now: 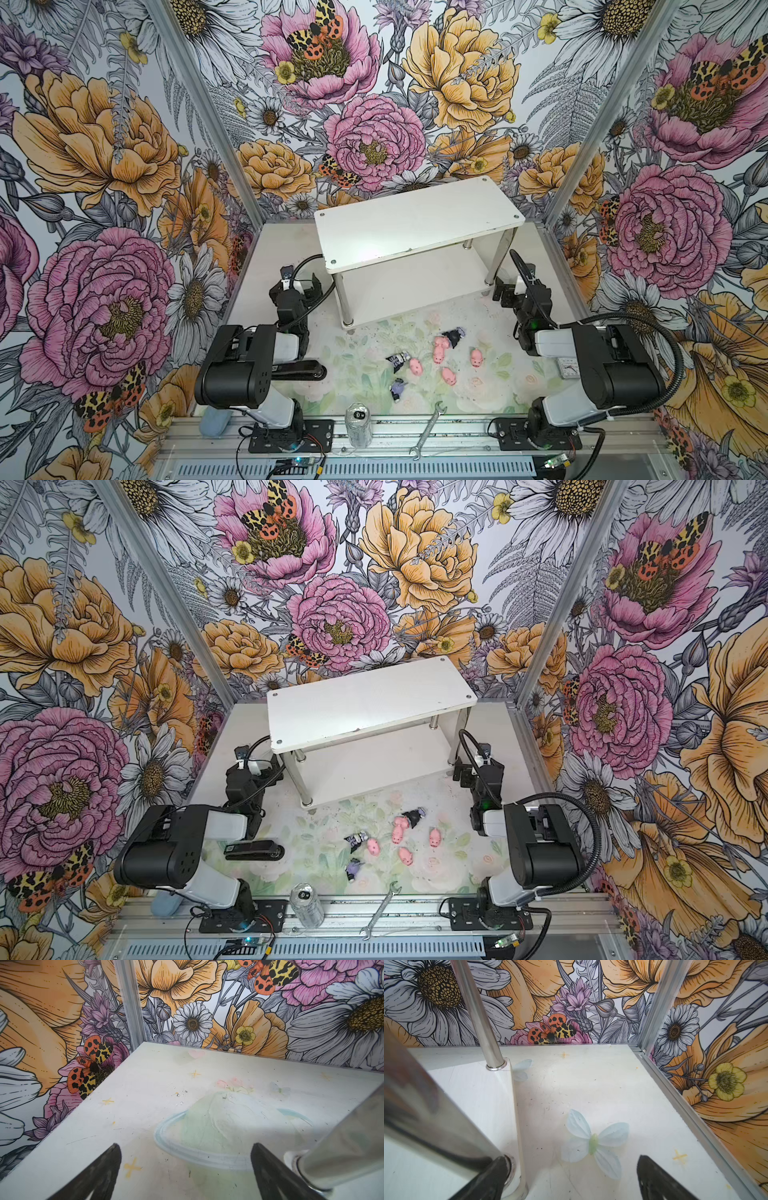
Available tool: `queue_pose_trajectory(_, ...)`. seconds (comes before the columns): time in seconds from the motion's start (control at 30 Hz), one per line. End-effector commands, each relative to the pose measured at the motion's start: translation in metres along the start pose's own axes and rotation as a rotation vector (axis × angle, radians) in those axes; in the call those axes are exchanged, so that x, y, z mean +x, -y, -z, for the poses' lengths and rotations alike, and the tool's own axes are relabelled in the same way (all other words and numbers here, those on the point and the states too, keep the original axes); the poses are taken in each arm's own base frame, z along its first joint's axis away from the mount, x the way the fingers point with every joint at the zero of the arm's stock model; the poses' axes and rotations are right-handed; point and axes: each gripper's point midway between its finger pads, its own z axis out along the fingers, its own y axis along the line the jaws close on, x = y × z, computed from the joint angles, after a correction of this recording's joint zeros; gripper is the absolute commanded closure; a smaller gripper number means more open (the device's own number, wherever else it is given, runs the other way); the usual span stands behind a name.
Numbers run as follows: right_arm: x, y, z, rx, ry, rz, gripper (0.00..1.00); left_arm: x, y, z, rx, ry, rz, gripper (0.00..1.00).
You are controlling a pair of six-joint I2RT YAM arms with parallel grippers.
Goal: Place and organize the plastic toys onto the shelf
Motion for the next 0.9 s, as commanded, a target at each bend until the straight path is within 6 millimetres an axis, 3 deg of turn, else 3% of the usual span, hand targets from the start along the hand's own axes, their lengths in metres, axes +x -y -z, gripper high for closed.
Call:
queue_pose_trajectory(0.0, -0.0086, -0.0003, -0.0037, -0.002, 0.021, 0.007, 0.00, -0.0091, -0.0004, -0.0029, -0.010, 0.026, 0.003, 0.01)
queue_pose_trajectory(0.87, -0.0096, 0.0010, -0.0040, -0.004, 0.023, 0.000, 0.00, -0.0074, 0.0055, -0.0041, 0.072, 0.015, 0.017, 0.01)
